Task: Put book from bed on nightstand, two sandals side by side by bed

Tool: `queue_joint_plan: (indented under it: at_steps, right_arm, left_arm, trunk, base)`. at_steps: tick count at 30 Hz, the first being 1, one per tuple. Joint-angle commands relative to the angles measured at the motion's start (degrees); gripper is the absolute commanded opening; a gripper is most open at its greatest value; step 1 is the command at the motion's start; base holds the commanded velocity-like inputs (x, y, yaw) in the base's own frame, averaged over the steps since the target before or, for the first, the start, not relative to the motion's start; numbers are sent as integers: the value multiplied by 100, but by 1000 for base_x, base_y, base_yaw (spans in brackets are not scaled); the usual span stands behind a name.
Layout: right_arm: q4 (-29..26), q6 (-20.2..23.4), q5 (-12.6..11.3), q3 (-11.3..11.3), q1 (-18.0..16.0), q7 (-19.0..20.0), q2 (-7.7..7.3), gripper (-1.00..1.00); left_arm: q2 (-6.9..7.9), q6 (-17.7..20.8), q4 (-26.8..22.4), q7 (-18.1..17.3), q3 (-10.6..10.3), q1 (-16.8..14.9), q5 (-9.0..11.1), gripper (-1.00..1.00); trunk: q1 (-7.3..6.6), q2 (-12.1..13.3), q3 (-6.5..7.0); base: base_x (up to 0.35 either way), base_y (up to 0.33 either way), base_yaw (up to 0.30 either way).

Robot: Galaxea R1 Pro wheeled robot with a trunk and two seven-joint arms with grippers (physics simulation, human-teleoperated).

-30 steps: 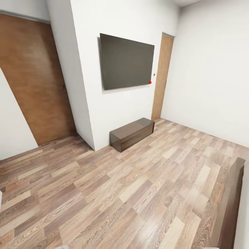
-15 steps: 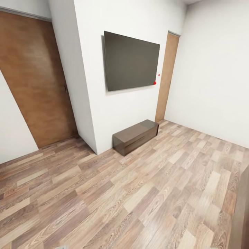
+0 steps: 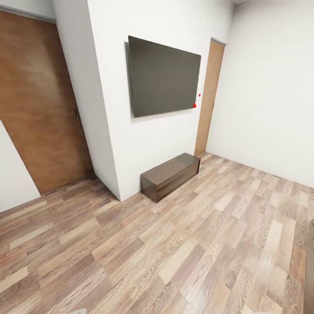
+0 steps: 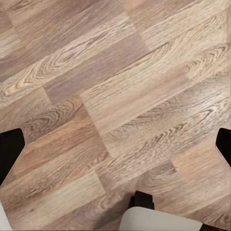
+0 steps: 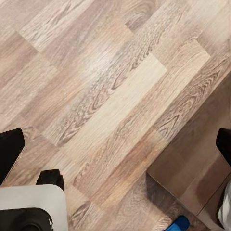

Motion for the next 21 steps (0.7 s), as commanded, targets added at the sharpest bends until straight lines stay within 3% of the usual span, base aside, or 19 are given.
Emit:
queue_joint_plan:
  at_steps: [1,21]
  right_arm:
    - [12,-22,56,-48,-7,17,1,100]
    - [31,-24,56,-45,-7,17,1,100]
  left_arm:
    - [0,-22,6,8,6,-5,3,100]
    - [0,-22,6,8,6,-5,1,100]
  trunk:
    - [6,-11,-9]
    - [6,-11,68]
  base:
    - [310,137,-214]
    - [310,114,-250]
